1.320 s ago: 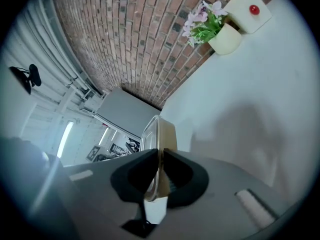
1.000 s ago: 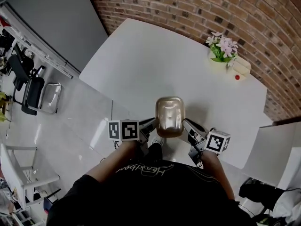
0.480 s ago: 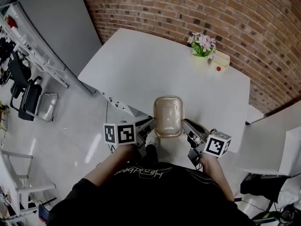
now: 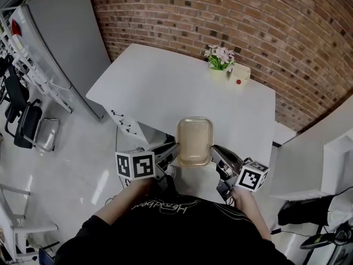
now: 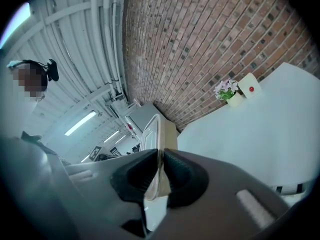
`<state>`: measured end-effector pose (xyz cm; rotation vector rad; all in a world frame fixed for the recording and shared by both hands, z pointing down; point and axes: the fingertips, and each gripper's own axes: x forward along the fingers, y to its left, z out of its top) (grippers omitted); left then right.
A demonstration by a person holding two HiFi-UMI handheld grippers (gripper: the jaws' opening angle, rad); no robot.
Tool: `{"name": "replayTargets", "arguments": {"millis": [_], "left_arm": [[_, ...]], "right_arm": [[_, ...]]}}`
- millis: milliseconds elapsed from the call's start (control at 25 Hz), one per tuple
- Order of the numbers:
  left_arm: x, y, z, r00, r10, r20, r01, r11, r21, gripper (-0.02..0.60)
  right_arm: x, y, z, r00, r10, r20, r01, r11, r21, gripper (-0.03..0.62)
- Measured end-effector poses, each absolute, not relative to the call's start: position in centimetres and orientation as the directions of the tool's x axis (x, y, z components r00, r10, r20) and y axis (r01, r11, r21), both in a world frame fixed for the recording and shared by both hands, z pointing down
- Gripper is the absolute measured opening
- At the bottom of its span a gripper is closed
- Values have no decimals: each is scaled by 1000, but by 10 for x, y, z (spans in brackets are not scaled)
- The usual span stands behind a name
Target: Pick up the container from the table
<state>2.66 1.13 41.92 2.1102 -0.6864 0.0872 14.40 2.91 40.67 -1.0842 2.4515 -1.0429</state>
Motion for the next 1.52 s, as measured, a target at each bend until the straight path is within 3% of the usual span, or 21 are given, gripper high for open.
{"name": "replayTargets", "arguments": {"millis": [1520], "left_arm": [[29,79,386,825,-509,245,-513,-496,700,55]], "right_arm": [[150,97,372,-711,-702,-33,-515,553,-655,40]]}}
